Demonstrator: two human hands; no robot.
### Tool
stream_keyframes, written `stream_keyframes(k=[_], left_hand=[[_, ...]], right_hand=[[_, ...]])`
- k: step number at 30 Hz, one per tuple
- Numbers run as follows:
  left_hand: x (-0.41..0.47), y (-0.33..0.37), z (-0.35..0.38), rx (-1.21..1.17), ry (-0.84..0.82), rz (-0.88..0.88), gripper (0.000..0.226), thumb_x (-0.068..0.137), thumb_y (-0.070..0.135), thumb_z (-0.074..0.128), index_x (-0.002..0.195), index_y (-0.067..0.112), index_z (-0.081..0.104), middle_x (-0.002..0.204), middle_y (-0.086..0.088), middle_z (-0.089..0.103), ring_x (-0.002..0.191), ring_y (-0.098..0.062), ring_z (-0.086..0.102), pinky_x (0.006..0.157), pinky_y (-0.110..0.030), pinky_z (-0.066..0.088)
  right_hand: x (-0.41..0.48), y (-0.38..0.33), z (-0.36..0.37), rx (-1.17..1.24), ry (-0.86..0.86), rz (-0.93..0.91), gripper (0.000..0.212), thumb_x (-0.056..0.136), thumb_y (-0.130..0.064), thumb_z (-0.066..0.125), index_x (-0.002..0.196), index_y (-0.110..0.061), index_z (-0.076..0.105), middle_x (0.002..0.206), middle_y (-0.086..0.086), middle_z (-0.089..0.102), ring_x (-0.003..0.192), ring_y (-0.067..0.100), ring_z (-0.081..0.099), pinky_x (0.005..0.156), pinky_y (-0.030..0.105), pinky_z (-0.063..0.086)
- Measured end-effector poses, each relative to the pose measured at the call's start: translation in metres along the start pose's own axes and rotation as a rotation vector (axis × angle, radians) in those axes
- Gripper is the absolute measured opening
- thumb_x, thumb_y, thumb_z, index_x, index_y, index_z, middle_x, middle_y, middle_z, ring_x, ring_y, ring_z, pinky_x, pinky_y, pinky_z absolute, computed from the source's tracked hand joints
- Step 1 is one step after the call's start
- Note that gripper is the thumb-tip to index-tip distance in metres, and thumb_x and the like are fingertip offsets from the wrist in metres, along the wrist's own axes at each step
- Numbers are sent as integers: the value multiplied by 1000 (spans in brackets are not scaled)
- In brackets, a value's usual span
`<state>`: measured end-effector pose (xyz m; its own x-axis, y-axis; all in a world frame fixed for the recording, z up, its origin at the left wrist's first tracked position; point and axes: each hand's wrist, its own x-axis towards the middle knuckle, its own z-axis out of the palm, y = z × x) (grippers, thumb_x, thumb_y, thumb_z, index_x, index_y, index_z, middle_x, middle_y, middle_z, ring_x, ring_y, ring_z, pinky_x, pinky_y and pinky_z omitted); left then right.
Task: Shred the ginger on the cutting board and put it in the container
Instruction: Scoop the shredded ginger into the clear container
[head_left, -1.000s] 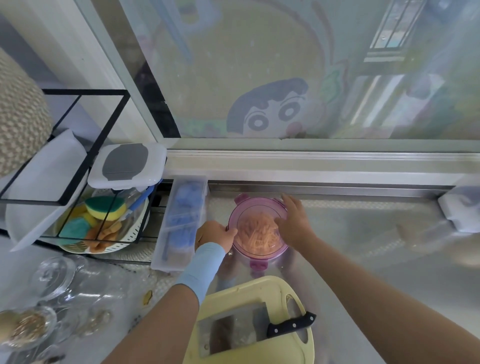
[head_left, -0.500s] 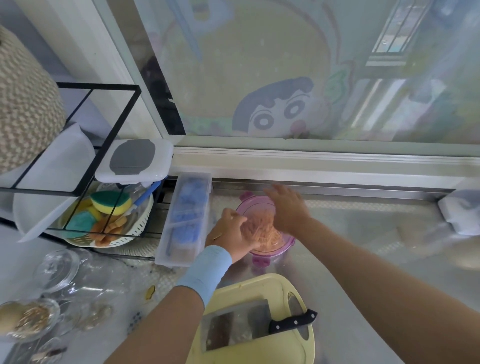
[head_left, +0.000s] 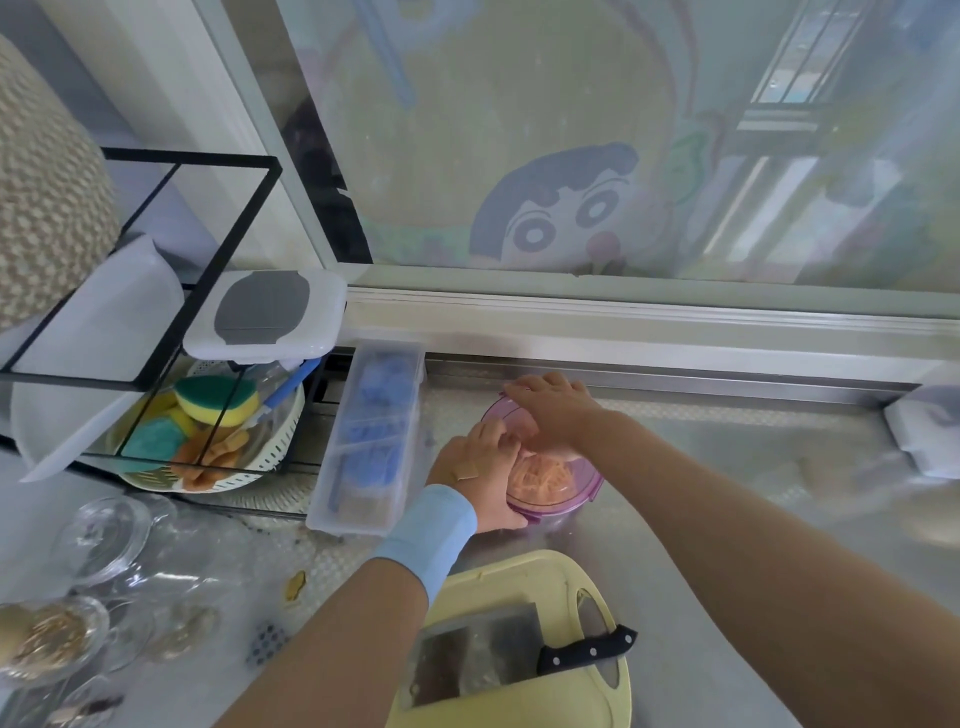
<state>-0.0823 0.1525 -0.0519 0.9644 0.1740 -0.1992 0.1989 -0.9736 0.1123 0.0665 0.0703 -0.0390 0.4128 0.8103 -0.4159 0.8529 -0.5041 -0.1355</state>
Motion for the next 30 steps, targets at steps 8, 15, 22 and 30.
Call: stream_keyframes(k=[8, 15, 22, 30], left_hand=[[11, -3, 5, 62, 44, 73, 81, 64, 64, 74, 127, 26, 41, 130, 1, 39, 116, -20, 44, 88, -34, 44], [6, -15, 12, -352, 92, -251, 85, 64, 48, 83, 134, 27, 40, 138, 2, 30, 124, -20, 40, 98, -37, 45], [32, -10, 15, -638, 12, -418, 68, 75, 42, 77, 135, 30, 46, 130, 7, 46, 120, -16, 51, 99, -40, 46], [-12, -15, 6, -615, -19, -426, 50, 95, 33, 53, 143, 29, 40, 144, 6, 39, 131, -18, 42, 99, -43, 48]], right_hand=[[22, 13, -14, -1, -132, 82, 96, 75, -54, 80, 155, -29, 31, 152, 7, 34, 144, 30, 25, 116, 48, 25], [-1, 28, 3, 197, 197, 141, 75, 90, -53, 63, 155, -31, 31, 157, 1, 31, 143, 27, 26, 118, 45, 21], [-38, 37, 46, 71, 145, 41, 106, 66, -91, 39, 157, -42, 15, 168, -1, 3, 154, 28, 5, 122, 49, 10], [-51, 8, 32, -13, 123, 106, 91, 88, -68, 52, 160, -27, 14, 169, 6, -3, 155, 30, 0, 122, 53, 8]])
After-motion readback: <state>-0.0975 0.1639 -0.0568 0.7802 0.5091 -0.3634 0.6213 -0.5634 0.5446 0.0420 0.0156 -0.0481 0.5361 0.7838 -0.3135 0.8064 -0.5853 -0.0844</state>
